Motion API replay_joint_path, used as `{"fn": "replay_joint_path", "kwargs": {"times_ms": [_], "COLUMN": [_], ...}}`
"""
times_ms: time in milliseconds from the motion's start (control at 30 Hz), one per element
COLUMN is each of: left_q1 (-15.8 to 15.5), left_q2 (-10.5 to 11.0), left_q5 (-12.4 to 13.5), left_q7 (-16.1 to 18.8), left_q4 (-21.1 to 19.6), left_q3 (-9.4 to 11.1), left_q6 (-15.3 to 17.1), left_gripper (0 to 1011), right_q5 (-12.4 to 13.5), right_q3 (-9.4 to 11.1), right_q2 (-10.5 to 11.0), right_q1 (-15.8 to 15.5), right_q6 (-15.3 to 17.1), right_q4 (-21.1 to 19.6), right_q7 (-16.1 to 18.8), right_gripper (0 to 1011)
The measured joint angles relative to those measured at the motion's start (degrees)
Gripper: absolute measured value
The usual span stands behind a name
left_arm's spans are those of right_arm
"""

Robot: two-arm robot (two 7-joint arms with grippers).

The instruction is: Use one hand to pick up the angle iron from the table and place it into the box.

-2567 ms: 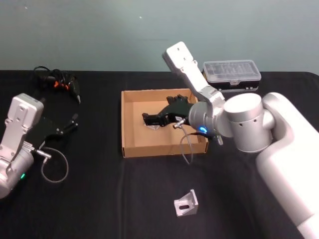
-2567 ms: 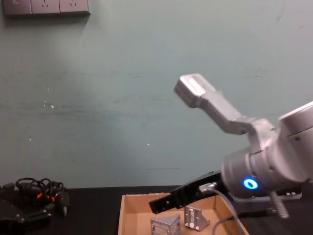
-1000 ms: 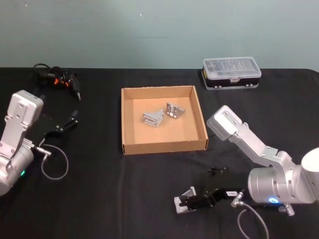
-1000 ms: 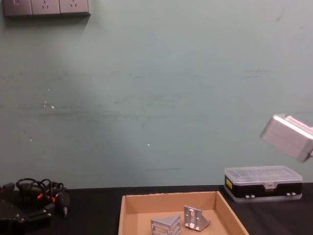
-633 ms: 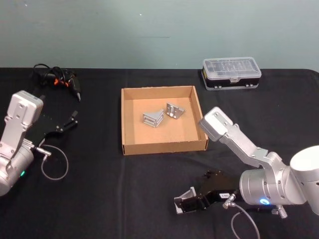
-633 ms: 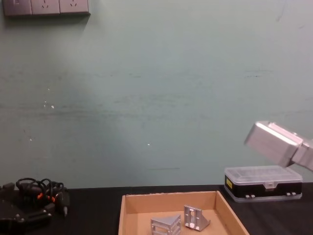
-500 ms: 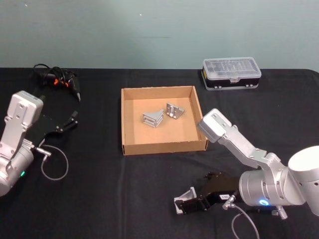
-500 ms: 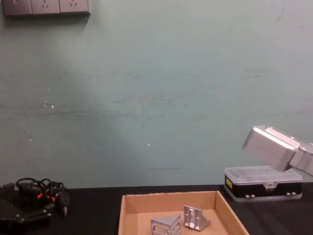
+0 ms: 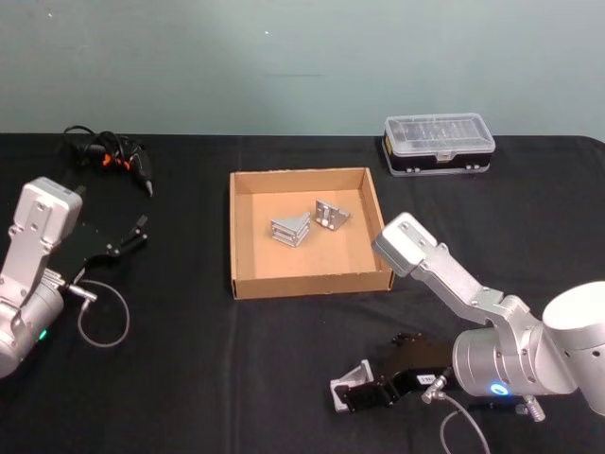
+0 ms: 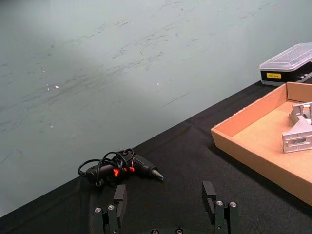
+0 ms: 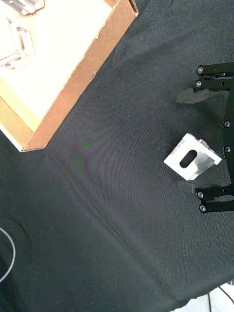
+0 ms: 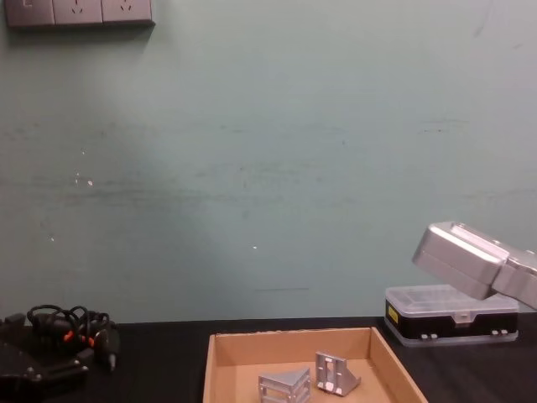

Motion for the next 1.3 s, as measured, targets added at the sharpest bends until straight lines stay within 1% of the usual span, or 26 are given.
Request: {"fn": "replay_joint_path", "kwargs": {"times_ms": [67,167,200,267,333,400,433,567,600,633,667,700,733,800,867,933,1033,1067,1133,1300], "left_q1": [0.0,0.0,0.0,0.0,0.0,0.0,0.0,0.0,0.0,0.0,0.0,0.0,0.0,0.0,0.0,0.0,0.0,0.0,0.0,0.0], "left_q2": [0.0,0.0,0.0,0.0,0.0,0.0,0.0,0.0,0.0,0.0,0.0,0.0,0.0,0.0,0.0,0.0,0.0,0.0,0.0,0.0], "left_q5": [0.0,0.0,0.0,0.0,0.0,0.0,0.0,0.0,0.0,0.0,0.0,0.0,0.0,0.0,0.0,0.0,0.0,0.0,0.0,0.0], "left_q7": [0.0,0.0,0.0,0.0,0.0,0.0,0.0,0.0,0.0,0.0,0.0,0.0,0.0,0.0,0.0,0.0,0.0,0.0,0.0,0.0], "left_q4": [0.0,0.0,0.0,0.0,0.0,0.0,0.0,0.0,0.0,0.0,0.0,0.0,0.0,0.0,0.0,0.0,0.0,0.0,0.0,0.0], "left_q3": [0.0,0.0,0.0,0.0,0.0,0.0,0.0,0.0,0.0,0.0,0.0,0.0,0.0,0.0,0.0,0.0,0.0,0.0,0.0,0.0], "left_q6": [0.0,0.0,0.0,0.0,0.0,0.0,0.0,0.0,0.0,0.0,0.0,0.0,0.0,0.0,0.0,0.0,0.0,0.0,0.0,0.0], "left_gripper": [1011,1011,1011,1011,1011,1011,1011,1011,1011,1011,1011,1011,1011,1011,1011,1011,1011,1011,1011,1011], "right_q5": [0.0,0.0,0.0,0.0,0.0,0.0,0.0,-0.1,-0.1,-0.1,-0.1,-0.1,-0.1,-0.1,-0.1,-0.1,-0.1,-0.1,-0.1,-0.1], "right_q3": [0.0,0.0,0.1,0.1,0.1,0.1,0.1,0.1,0.1,0.1,0.1,0.1,0.1,0.1,0.1,0.1,0.1,0.2,0.1,0.1], "right_q2": [0.0,0.0,0.0,0.0,0.0,0.1,0.1,0.1,0.1,0.1,0.1,0.1,0.1,0.1,0.1,0.1,0.1,0.1,0.1,0.1], "right_q1": [0.0,0.0,0.0,0.0,-0.1,-0.1,-0.1,-0.1,-0.1,-0.1,-0.1,-0.1,-0.1,-0.1,-0.1,-0.1,-0.1,-0.1,-0.1,-0.1], "right_q6": [0.0,0.0,0.0,0.0,0.0,0.0,0.0,0.0,0.0,0.0,0.0,-0.1,-0.1,-0.1,-0.1,-0.1,-0.1,-0.1,-0.1,-0.1], "right_q4": [0.0,0.0,0.0,0.0,-0.1,-0.1,-0.1,-0.1,-0.1,-0.1,-0.1,-0.1,-0.1,-0.1,-0.1,-0.1,-0.1,-0.1,-0.1,-0.1], "right_q7": [0.0,0.0,0.0,0.0,0.0,0.0,0.0,0.1,0.1,0.1,0.1,0.1,0.1,0.1,0.1,0.1,0.1,0.1,0.1,0.1], "right_gripper": [999,956,917,887,802,788,735,628,569,569,538,468,468,366,332,247,190,127,84,79]}}
